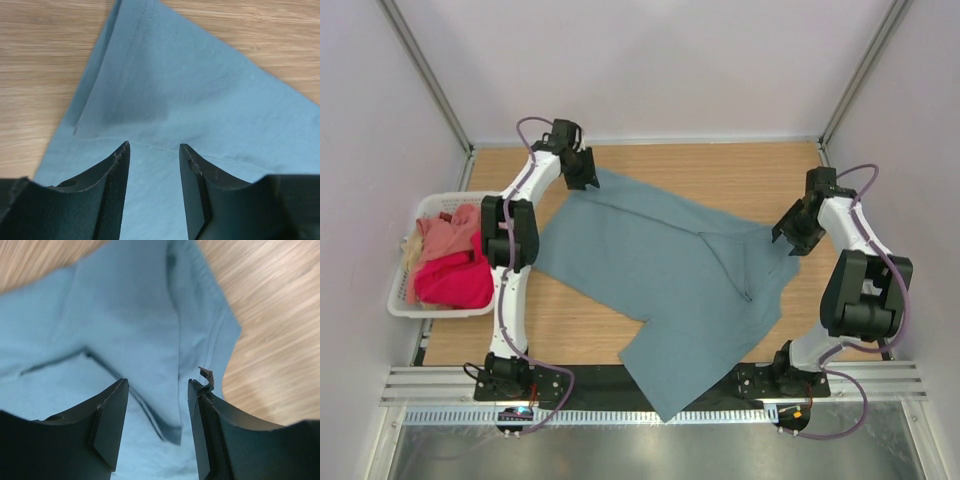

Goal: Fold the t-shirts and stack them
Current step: Fold the tshirt

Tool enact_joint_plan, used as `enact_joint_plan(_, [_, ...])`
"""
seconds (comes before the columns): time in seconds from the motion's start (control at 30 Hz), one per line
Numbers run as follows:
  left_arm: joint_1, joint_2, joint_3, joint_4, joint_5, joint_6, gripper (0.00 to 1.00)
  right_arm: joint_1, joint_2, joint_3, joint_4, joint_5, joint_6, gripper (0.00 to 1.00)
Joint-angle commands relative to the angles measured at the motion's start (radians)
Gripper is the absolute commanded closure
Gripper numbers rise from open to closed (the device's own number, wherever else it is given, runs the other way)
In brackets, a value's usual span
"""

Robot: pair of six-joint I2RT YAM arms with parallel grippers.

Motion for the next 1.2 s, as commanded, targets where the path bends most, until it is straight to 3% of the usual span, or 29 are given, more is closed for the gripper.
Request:
enact_joint_plan(0.0, [0.001, 0.055, 0.038, 0.058, 0.072, -0.075, 0.56, -0.071, 0.077, 0.058, 0.087, -0.014, 0.041, 0.43])
enact_joint_plan(0.2, [0.000, 0.047, 0.003, 0.043, 0.083, -0.075, 0.60, -0.108, 0.182, 0.134, 0.102, -0.063, -0.040, 0.45])
enact_joint_plan(0.33, [-0.029, -0.034, -0.092, 0.042, 0.131, -0.080, 0.62, -0.103, 0.165, 0.123, 0.081, -0.109, -0.026, 0.47])
enact_joint_plan(0.5, [-0.104, -0.185, -0.242, 0.050, 0.120, -0.072, 0.53, 0.030, 0.088, 0.065, 0.072, -0.170, -0.058, 0.42])
enact_joint_plan(0.6, [-0.123, -0.253, -0.304, 0.050, 0.125, -0.091, 0.53, 0.128, 0.077, 0.034, 0.116, -0.175, -0.099, 0.34])
enact_joint_plan(0.8, [-0.123, -0.313, -0.315, -0.028, 0.118, -0.056, 0.53, 0.159, 0.171, 0.058, 0.161, -0.183, -0.132, 0.33])
enact_joint_plan(1.17, [-0.129, -0.396, -0.413, -0.027, 0.148, -0.066, 0.59, 0.159, 0.320, 0.137, 0.177, -0.204, -0.141, 0.61])
